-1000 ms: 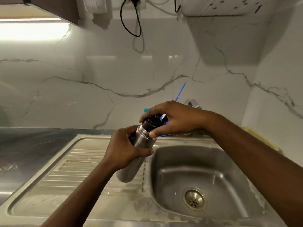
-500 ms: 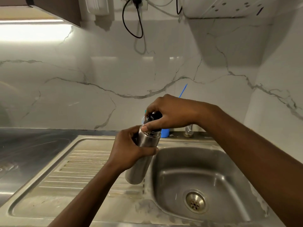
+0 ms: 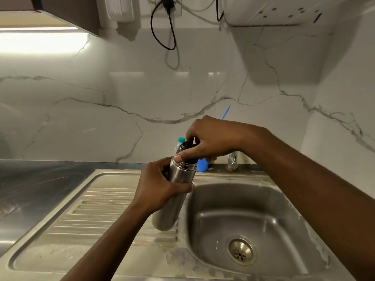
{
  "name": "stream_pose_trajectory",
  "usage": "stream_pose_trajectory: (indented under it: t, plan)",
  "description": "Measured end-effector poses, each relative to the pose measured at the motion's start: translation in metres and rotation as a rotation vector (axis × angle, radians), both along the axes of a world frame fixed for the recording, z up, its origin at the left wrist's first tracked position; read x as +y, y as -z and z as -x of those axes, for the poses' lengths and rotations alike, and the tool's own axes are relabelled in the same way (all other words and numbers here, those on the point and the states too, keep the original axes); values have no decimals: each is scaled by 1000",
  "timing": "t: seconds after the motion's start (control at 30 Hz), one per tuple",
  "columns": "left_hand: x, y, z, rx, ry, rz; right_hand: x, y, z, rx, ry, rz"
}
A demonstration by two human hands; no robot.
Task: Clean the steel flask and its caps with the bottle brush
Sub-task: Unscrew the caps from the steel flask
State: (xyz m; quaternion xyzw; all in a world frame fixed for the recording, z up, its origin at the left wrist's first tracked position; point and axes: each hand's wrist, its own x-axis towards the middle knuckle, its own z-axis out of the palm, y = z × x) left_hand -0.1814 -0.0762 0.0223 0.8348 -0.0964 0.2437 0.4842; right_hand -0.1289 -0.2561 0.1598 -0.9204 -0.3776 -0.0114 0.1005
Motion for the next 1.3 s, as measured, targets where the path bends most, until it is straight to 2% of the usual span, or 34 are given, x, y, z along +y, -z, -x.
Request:
stream_pose_trajectory:
  t: [0.1,0.23,0.37,0.43,0.57,0.63,0.93,1.07,1.3]
  plan:
    - [0,1,-1,9,13,17,-1,-5,3,2,-66,-9]
    - [-1,5,-1,26,21,5,-5,-10,4,32,-190,78]
    - [-2,8,-3,48,45,44,-5,-8,7,46,-244,52]
    - [-3,8,-3,43,46,38,-4,-8,10,50,-192,30]
    - [-5,8,-1,45,28,34,5,-4,7,-72,77,80]
    - [-5,8,-1,47,26,36,9,0,4,-88,90,134]
    - [3,10,0,63,43,33,-2,-8,8,71,-194,94]
    - [6,11,1,72,37,57,-4,-8,8,50,-250,32]
    - [22,13,5,92,-2,62,-12,-8,-5,148,-219,-258]
